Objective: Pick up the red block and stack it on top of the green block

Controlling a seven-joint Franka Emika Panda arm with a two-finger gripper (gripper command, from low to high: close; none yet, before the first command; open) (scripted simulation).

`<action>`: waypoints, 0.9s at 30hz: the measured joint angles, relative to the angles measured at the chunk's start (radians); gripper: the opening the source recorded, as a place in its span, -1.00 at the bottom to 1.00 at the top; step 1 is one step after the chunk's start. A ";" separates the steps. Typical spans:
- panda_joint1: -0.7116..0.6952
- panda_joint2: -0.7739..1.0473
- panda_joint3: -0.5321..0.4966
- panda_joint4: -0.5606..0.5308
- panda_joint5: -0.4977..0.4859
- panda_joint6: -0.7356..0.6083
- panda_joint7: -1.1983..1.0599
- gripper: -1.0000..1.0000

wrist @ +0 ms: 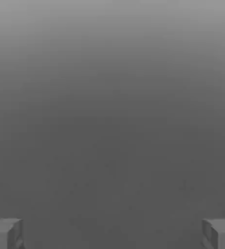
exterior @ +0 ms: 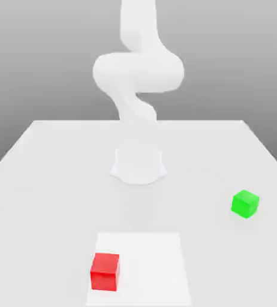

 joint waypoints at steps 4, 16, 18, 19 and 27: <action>0.012 0.151 -0.034 -0.044 0.022 0.066 -0.026 0.00; 0.013 0.588 -0.093 -0.170 0.070 0.258 -0.090 0.00; 0.006 0.659 -0.098 -0.191 0.069 0.290 -0.094 0.00; 0.001 0.695 -0.100 -0.202 0.067 0.307 -0.095 0.00; -0.028 0.981 -0.088 -0.229 0.079 0.487 -0.117 0.00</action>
